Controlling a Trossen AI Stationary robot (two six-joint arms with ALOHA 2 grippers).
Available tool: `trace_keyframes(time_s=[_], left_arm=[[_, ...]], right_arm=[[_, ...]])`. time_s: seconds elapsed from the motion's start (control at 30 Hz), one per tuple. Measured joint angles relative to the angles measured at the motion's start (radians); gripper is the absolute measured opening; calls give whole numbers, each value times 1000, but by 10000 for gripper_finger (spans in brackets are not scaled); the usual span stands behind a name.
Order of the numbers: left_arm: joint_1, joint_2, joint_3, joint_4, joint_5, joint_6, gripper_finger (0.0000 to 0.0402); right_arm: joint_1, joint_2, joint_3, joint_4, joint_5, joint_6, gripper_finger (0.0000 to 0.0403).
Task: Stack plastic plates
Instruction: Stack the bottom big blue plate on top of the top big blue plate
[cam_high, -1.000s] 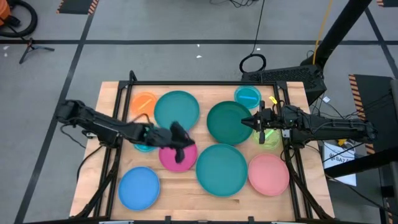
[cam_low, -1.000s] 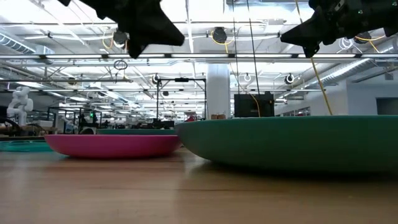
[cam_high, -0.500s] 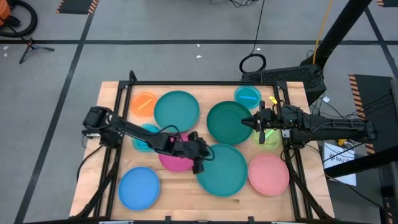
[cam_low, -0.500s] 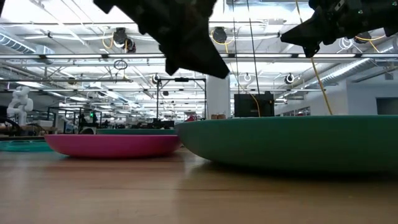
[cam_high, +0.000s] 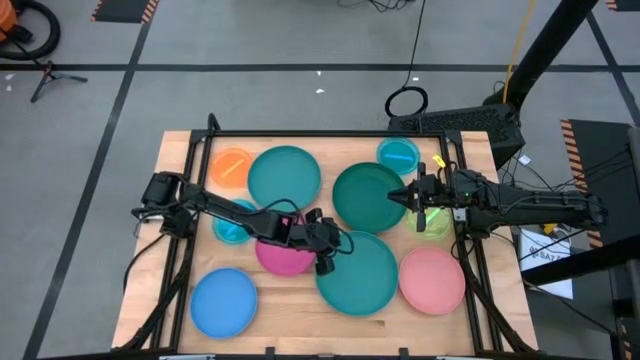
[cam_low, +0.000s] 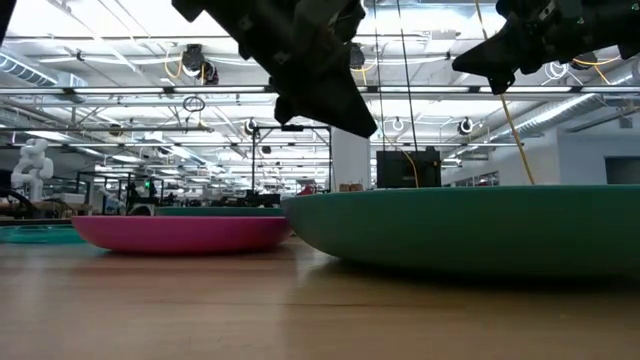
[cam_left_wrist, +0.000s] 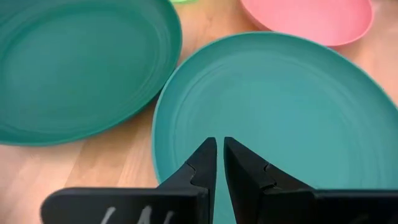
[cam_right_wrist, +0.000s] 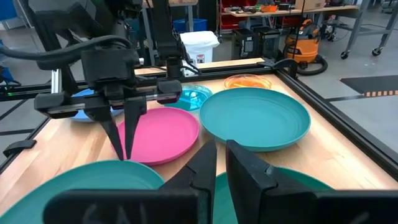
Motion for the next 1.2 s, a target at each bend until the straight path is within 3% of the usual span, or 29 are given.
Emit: trace_keyframes(time_s=[0.23,0.5,0.63,1.2], left_arm=[[6,0,0,-36,0,-27,53],[4,0,0,-46,-6,-76,157],[7,0,0,-45,-19,-78,191],[23,89,-2,30,-48,-11,200]], right_arm=[[0,0,0,0,0,0,29],[0,0,0,-1,0,0,29],[0,0,0,-1,0,-1,29],[0,0,0,-29,2,-1,29]])
